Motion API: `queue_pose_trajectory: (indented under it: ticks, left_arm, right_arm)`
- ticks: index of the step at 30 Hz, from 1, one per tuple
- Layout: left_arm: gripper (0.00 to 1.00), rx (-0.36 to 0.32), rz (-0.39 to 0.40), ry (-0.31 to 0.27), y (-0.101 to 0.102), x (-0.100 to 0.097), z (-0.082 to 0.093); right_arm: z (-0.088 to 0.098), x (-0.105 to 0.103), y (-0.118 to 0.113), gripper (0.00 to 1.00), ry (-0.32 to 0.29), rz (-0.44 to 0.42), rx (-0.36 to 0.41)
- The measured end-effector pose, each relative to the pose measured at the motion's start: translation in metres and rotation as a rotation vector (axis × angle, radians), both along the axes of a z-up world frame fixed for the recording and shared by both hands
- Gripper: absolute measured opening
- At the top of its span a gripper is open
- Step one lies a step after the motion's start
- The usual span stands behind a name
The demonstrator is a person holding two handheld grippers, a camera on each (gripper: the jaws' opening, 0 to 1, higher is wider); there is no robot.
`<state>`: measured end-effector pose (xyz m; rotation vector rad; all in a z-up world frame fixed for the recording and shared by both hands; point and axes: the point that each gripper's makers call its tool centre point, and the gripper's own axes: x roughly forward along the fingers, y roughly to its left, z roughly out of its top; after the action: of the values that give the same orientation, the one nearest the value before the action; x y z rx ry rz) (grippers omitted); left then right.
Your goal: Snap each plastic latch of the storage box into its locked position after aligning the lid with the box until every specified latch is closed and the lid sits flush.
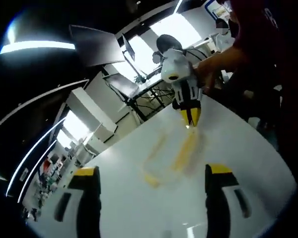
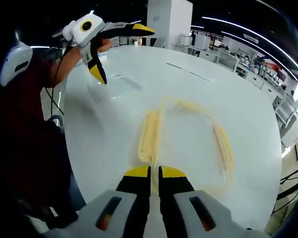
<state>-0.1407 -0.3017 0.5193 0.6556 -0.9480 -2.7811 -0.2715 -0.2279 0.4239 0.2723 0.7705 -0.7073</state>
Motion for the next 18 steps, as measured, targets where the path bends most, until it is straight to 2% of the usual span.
queue_pose_trajectory:
  ticks: [2,4,8,12,18]
  left_arm:
    - [0.86,-0.010,-0.014,-0.044,0.000,-0.006,-0.008]
    - [0.85,-0.007,-0.006,-0.116,-0.004,-0.008,-0.023]
    - [0.83,-0.026,-0.012,-0.174,-0.008,-0.017,-0.039]
    - [0.83,-0.042,-0.020,-0.260,-0.011,-0.024,-0.058]
    - [0.83,-0.036,-0.043,-0.253,-0.008,-0.029,-0.056]
  right_arm:
    - [-0.001,0.000,0.000,0.03,0.000,0.000,0.001]
    - [-0.001,0.000,0.000,0.03,0.001,0.000,0.000]
    - [-0.004,-0.001,0.001,0.03,0.009,0.002,0.004]
    - [-0.011,-0.001,0.001,0.03,0.022,0.003,0.008]
    - [-0.017,-0.002,0.002,0.03,0.039,0.008,0.014]
